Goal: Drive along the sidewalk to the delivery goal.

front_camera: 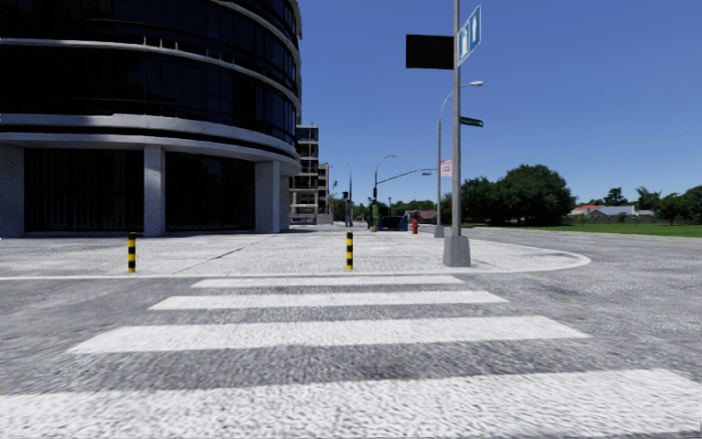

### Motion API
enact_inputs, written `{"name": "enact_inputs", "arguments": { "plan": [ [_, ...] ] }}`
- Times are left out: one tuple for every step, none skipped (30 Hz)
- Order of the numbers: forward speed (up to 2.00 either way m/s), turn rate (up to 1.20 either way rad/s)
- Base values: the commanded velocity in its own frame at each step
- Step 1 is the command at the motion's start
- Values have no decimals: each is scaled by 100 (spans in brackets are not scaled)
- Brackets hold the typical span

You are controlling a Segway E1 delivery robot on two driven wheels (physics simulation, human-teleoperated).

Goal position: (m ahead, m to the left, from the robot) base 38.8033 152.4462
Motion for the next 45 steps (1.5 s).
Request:
{"name": "enact_inputs", "arguments": {
  "plan": [
    [108,24],
    [108,24],
    [108,24],
    [108,24],
    [108,24],
    [108,25],
    [108,25],
    [108,25],
    [108,25],
    [108,25],
    [108,25],
    [108,25],
    [108,25],
    [108,25],
    [108,25],
    [108,25],
    [108,25],
    [108,25],
    [108,25],
    [108,25],
    [108,25],
    [108,25],
    [108,25],
    [108,25],
    [108,25],
    [108,25],
    [108,25],
    [108,25],
    [108,25],
    [108,24],
    [108,24],
    [108,24],
    [108,24],
    [108,24],
    [108,24],
    [108,24],
    [108,24],
    [108,24],
    [108,24],
    [108,24],
    [108,24],
    [108,24],
    [108,24],
    [108,24],
    [108,24]
  ]
}}
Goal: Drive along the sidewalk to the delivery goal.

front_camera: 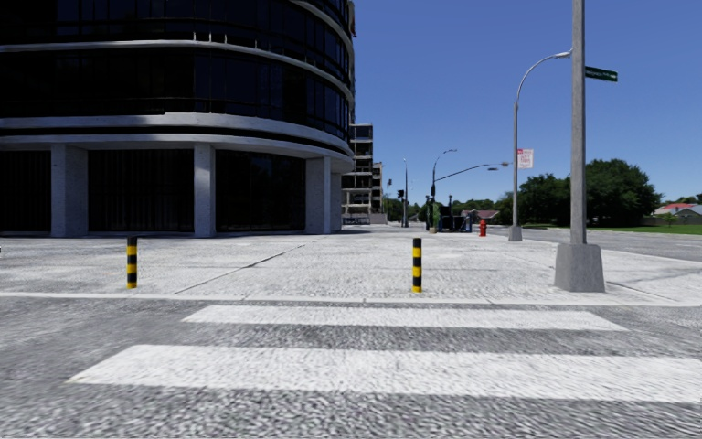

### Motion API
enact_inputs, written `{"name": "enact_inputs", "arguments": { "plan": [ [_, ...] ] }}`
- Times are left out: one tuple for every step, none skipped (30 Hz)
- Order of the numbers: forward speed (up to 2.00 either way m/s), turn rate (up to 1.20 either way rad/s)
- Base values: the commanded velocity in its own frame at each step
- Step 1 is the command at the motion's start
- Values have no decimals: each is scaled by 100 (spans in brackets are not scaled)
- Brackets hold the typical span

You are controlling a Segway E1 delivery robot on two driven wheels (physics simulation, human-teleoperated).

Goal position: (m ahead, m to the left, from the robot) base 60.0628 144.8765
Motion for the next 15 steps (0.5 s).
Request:
{"name": "enact_inputs", "arguments": {
  "plan": [
    [108,24],
    [108,24],
    [108,24],
    [108,23],
    [108,16],
    [108,9],
    [108,7],
    [108,7],
    [108,7],
    [108,7],
    [108,7],
    [108,8],
    [108,8],
    [108,8],
    [108,8]
  ]
}}
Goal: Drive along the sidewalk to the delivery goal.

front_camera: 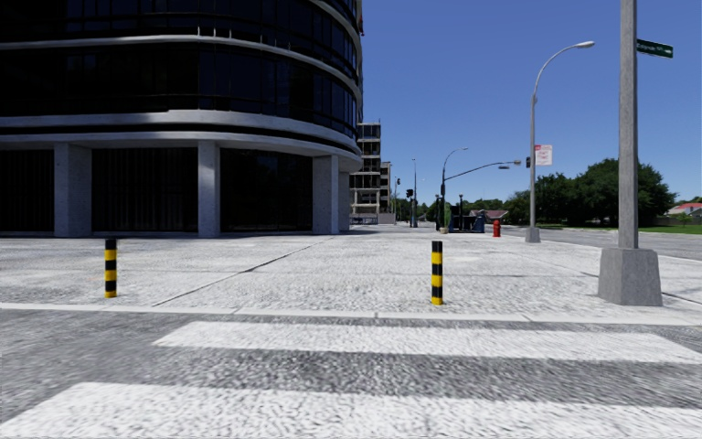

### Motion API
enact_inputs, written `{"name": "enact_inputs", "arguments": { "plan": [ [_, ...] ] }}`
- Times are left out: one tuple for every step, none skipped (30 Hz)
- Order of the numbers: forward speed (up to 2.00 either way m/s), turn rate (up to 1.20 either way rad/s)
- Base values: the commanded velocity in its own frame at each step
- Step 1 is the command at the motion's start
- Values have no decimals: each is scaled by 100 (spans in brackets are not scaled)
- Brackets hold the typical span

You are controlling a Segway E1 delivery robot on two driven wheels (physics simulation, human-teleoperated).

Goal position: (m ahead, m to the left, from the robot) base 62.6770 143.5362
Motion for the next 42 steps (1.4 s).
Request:
{"name": "enact_inputs", "arguments": {
  "plan": [
    [108,8],
    [108,8],
    [108,8],
    [108,4],
    [108,4],
    [108,1],
    [108,0],
    [108,0],
    [108,0],
    [108,0],
    [108,0],
    [108,0],
    [108,12],
    [108,16],
    [109,18],
    [109,18],
    [109,18],
    [109,18],
    [109,18],
    [110,18],
    [113,18],
    [113,18],
    [114,18],
    [115,18],
    [115,18],
    [115,18],
    [115,18],
    [115,18],
    [115,18],
    [115,19],
    [115,19],
    [115,19],
    [115,20],
    [115,20],
    [115,20],
    [115,21],
    [115,21],
    [115,21],
    [115,21],
    [115,21],
    [115,22],
    [115,22]
  ]
}}
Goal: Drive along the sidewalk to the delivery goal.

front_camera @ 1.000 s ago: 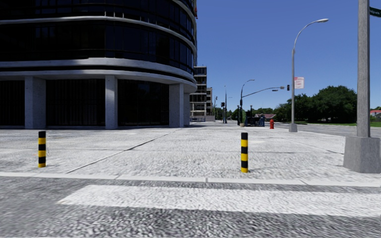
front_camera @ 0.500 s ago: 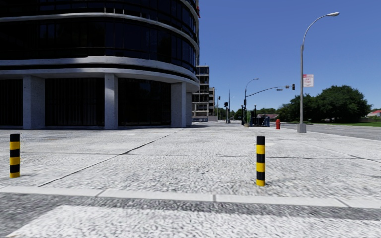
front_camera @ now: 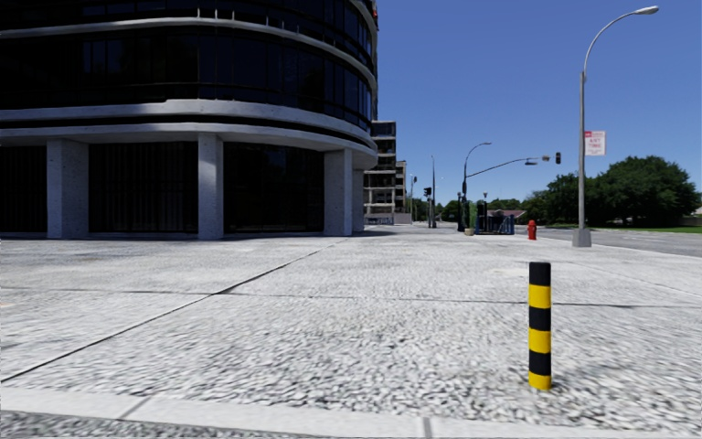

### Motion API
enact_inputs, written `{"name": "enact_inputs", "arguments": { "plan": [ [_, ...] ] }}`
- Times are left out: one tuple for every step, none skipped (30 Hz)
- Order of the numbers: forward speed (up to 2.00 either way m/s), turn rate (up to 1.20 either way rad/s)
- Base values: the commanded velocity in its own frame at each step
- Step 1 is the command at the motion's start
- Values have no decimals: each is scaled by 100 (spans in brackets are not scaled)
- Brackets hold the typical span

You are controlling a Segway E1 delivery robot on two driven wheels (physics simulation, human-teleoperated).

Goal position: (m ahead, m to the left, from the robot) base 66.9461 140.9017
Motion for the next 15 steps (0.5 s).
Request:
{"name": "enact_inputs", "arguments": {
  "plan": [
    [115,22],
    [115,22],
    [115,22],
    [115,22],
    [115,22],
    [115,16],
    [115,2],
    [115,2],
    [115,0],
    [115,0],
    [115,0],
    [115,0],
    [115,0],
    [115,0],
    [115,0]
  ]
}}
